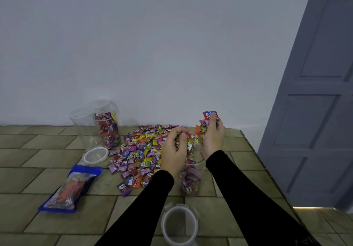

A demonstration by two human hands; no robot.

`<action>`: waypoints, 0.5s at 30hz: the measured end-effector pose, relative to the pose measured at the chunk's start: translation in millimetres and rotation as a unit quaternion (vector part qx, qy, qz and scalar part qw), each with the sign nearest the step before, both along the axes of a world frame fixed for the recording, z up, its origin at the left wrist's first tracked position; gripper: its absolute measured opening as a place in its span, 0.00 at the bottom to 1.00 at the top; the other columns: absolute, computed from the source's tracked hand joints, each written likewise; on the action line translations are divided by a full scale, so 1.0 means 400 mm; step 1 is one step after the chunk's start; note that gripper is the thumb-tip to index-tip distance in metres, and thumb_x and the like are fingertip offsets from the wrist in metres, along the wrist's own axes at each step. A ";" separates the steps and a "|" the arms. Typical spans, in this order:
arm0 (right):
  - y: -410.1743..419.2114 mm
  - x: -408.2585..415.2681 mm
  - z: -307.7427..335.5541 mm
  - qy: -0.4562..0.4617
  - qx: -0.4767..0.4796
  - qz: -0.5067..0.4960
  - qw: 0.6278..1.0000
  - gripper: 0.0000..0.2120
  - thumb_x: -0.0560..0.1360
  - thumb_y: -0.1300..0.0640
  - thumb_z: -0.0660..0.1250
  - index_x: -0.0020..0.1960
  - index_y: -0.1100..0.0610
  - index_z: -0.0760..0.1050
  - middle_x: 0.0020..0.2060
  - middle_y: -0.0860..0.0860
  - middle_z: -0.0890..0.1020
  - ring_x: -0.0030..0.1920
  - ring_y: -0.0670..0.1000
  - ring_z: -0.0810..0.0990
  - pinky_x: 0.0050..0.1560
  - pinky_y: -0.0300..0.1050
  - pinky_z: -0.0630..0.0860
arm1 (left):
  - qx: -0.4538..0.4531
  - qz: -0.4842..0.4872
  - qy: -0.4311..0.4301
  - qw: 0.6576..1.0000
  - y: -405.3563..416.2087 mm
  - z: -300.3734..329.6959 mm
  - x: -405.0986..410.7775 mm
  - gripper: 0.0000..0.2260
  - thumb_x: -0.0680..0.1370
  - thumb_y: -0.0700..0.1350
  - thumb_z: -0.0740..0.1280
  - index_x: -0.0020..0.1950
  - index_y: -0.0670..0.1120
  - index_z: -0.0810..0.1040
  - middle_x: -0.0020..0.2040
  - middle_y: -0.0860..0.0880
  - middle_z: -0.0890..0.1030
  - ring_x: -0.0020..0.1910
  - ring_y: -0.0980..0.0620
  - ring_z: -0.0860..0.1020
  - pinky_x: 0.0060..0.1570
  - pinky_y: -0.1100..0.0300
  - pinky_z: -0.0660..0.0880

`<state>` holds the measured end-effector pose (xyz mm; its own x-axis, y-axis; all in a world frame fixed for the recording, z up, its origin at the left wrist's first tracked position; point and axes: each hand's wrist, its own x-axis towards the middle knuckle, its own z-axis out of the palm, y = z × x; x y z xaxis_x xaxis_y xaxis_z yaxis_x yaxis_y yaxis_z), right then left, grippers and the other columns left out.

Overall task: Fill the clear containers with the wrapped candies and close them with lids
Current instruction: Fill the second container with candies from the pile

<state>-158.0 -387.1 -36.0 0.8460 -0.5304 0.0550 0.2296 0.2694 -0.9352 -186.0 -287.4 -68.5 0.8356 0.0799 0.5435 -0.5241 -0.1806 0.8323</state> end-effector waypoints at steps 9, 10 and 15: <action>0.005 -0.001 0.003 -0.002 -0.001 0.006 1.000 0.14 0.80 0.42 0.58 0.42 0.50 0.72 0.36 0.51 0.74 0.38 0.54 0.71 0.41 0.49 0.69 | 0.021 -0.006 -0.032 0.999 0.000 0.004 0.010 0.07 0.76 0.53 0.59 0.44 0.55 0.76 0.35 0.57 0.76 0.31 0.48 0.71 0.30 0.51 0.68; 0.005 -0.001 0.004 -0.003 0.001 0.007 1.000 0.14 0.80 0.42 0.58 0.43 0.50 0.73 0.35 0.50 0.75 0.38 0.53 0.72 0.41 0.49 0.69 | 0.015 -0.009 -0.031 0.999 0.000 0.002 0.012 0.07 0.76 0.53 0.60 0.45 0.55 0.76 0.35 0.54 0.76 0.31 0.44 0.72 0.30 0.49 0.69; 0.004 0.002 0.003 -0.011 0.010 0.010 1.000 0.13 0.80 0.44 0.58 0.44 0.51 0.74 0.35 0.47 0.77 0.35 0.49 0.75 0.42 0.49 0.72 | -0.012 -0.011 -0.040 0.999 -0.001 -0.006 0.013 0.05 0.76 0.47 0.63 0.51 0.55 0.74 0.34 0.48 0.76 0.30 0.40 0.71 0.28 0.46 0.69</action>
<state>-157.2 -385.7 -34.9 0.8547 -0.5153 0.0628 0.2442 0.2924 -0.9246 -180.8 -287.7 -70.8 0.7913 0.0758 0.6068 -0.5926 -0.1493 0.7915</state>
